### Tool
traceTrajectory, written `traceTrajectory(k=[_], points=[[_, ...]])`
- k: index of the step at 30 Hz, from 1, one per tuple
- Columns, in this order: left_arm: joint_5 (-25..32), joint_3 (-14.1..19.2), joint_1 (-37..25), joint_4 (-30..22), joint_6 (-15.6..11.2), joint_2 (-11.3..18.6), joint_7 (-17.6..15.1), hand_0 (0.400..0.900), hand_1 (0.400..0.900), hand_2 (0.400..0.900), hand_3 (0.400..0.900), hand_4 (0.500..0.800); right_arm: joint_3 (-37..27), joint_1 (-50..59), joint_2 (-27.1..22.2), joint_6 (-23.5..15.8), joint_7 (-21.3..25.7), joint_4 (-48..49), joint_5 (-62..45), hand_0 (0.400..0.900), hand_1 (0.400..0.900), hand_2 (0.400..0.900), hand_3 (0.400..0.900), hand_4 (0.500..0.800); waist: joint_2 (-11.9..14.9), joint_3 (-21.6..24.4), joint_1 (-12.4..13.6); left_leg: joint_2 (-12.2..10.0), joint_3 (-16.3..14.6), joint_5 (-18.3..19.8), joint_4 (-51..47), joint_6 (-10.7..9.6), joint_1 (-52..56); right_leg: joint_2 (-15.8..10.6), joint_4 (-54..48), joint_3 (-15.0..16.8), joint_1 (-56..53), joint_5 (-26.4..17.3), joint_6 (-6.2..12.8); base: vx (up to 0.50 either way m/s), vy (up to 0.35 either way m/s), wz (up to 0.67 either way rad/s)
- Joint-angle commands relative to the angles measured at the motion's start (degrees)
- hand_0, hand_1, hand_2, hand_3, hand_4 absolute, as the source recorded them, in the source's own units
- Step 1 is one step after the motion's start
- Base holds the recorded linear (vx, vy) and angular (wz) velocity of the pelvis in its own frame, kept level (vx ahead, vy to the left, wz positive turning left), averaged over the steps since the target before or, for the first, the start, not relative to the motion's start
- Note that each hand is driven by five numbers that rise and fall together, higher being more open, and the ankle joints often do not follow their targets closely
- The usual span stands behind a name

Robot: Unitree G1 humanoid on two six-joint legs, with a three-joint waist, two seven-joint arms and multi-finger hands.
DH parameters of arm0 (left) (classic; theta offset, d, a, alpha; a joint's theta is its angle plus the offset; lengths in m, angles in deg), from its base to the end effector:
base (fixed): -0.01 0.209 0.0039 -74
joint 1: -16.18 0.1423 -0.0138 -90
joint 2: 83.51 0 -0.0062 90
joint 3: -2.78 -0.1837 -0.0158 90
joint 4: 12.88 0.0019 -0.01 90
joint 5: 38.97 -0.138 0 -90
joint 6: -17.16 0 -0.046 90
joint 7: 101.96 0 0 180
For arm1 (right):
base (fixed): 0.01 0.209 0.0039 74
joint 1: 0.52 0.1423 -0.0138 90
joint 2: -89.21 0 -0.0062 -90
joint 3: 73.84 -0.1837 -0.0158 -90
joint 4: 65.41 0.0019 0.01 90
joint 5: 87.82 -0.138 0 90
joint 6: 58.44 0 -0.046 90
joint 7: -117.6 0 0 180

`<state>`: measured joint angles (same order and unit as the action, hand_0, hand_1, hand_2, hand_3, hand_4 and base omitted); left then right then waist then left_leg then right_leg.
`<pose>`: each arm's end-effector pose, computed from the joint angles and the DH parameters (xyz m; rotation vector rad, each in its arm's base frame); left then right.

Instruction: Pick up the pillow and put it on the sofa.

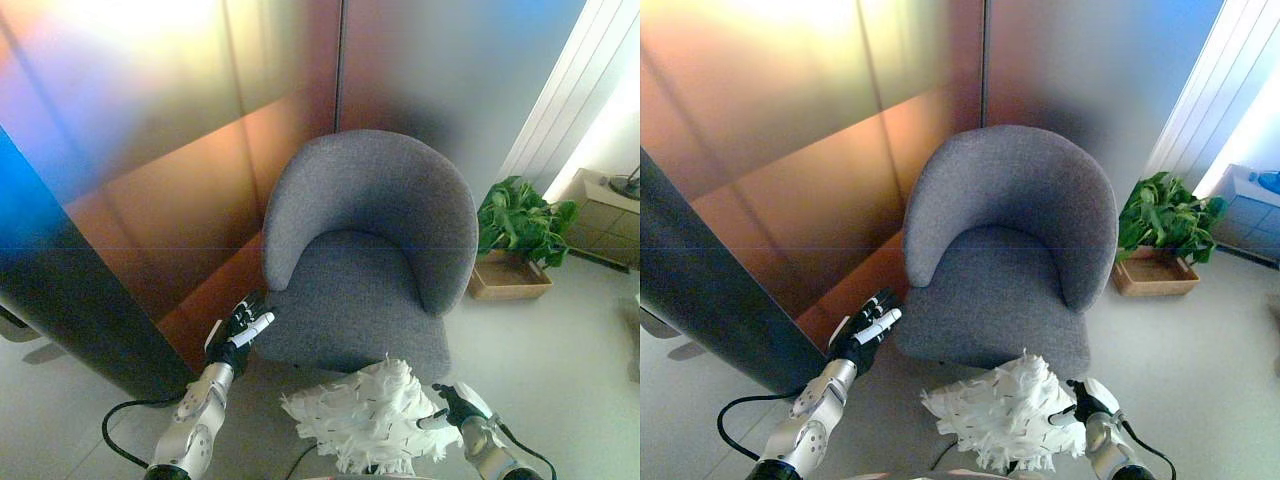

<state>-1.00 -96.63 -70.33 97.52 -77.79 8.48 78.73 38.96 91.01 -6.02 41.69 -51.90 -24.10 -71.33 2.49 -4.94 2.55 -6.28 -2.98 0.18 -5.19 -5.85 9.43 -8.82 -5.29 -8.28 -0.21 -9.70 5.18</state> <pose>0.1712 0.2031 -0.0233 -0.3169 0.3595 0.0505 0.1286 -0.2251 -0.0861 -0.9110 0.9320 0.1204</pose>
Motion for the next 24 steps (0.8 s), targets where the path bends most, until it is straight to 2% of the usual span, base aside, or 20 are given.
traceTrajectory(k=[1, 8, 17, 24], points=[[-0.37, -0.18, -5.77, -2.19, -4.67, 0.37, 1.60, 0.900, 0.900, 0.900, 0.900, 0.800, 1.11, 7.32, -3.36, -2.17, 1.22, -0.93, 1.70, 0.900, 0.900, 0.900, 0.900, 0.800, -0.44, -0.77, 1.44, -0.87, 2.93, -1.30, 0.19, -0.65, -2.50, -3.43, 0.90, -1.06, -7.81, 5.17, 6.02, 0.00, 0.000, 0.00], [1.29, 0.08, -5.43, -2.64, -4.73, 0.08, 2.09, 0.900, 0.900, 0.900, 0.900, 0.800, 0.90, 7.13, -3.34, -1.84, 1.30, -1.67, 1.69, 0.900, 0.900, 0.900, 0.900, 0.800, -0.49, -0.93, 1.50, -0.92, 2.98, -1.41, 0.19, -0.70, -2.46, -3.32, 0.87, -1.10, -7.79, 4.98, 5.96, 0.00, 0.000, 0.00], [1.50, 1.25, -3.79, -2.38, -6.30, 0.40, 2.76, 0.900, 0.900, 0.900, 0.900, 0.800, 0.21, 6.12, -3.41, -1.61, 0.31, -2.01, 3.10, 0.900, 0.900, 0.900, 0.900, 0.800, -0.22, -0.81, 1.45, -0.75, 2.71, -1.66, 0.19, -0.51, -2.40, -3.19, 0.43, -0.26, -7.25, 4.31, 5.80, 0.04, -0.010, -0.04], [1.26, 1.57, -2.70, -3.96, -5.85, 0.97, 2.91, 0.900, 0.900, 0.900, 0.900, 0.800, -0.11, 6.05, -3.82, -0.68, -0.26, -2.17, 3.40, 0.900, 0.900, 0.900, 0.900, 0.800, -0.42, -1.74, 1.69, -0.63, 2.51, -1.09, 0.37, -0.40, -2.20, -3.02, 0.29, 0.27, -6.77, 4.40, 5.74, 0.06, -0.016, 0.01]])
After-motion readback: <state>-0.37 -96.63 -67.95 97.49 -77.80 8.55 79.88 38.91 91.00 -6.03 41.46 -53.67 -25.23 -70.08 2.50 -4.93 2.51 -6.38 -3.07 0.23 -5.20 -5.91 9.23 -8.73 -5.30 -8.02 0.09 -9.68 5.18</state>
